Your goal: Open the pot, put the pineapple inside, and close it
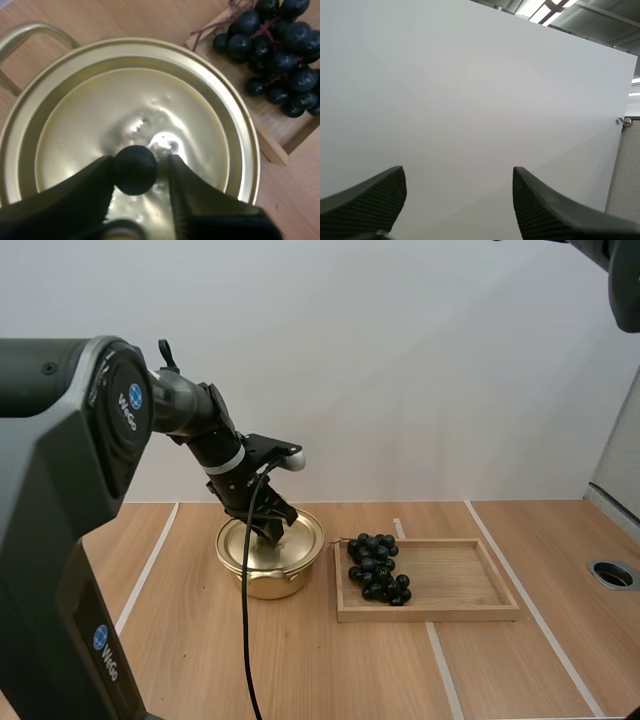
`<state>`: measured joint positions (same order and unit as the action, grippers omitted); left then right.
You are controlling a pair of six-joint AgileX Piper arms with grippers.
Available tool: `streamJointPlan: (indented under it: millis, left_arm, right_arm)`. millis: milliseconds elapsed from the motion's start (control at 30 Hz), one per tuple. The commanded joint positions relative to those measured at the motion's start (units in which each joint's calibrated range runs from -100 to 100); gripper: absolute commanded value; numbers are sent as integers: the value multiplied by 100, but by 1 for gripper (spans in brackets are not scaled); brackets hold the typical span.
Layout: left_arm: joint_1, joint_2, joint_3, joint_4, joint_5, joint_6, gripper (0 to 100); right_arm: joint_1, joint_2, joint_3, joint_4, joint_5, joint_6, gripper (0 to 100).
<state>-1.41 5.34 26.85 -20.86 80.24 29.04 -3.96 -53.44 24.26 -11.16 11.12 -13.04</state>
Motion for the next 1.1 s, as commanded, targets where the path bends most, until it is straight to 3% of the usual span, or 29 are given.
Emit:
streamJointPlan:
  millis: [0, 267, 333, 433, 600, 833, 1067]
  left_arm:
    - [-6, -26, -2, 55, 348, -67, 100]
    - [-6, -855, -1316, 45, -122, -103, 100]
    - [2, -1158, -1835, 34, -509, -489, 100]
    - [27, -1641, -2700, 20, -1407, -1312, 100]
    - [27, -2484, -3575, 7, -3545, -1922, 100]
    - [27, -3707, -3644, 51, -6711, -2045, 100]
    - [27, -4267, -3570, 40, -7048, -2085, 100]
  right_arm:
    - [-23, -16, 8, -43, -48, -73, 100]
    - [-23, 143, 8, -43, -48, -73, 100]
    - [-23, 232, 8, -66, 33, -73, 100]
    - [-23, 419, 8, -124, 214, -73, 100]
    - [-23, 719, 8, -164, 283, -73, 100]
    - [-23, 825, 8, -164, -187, -73, 100]
    - [-23, 781, 8, -151, -212, -33, 100]
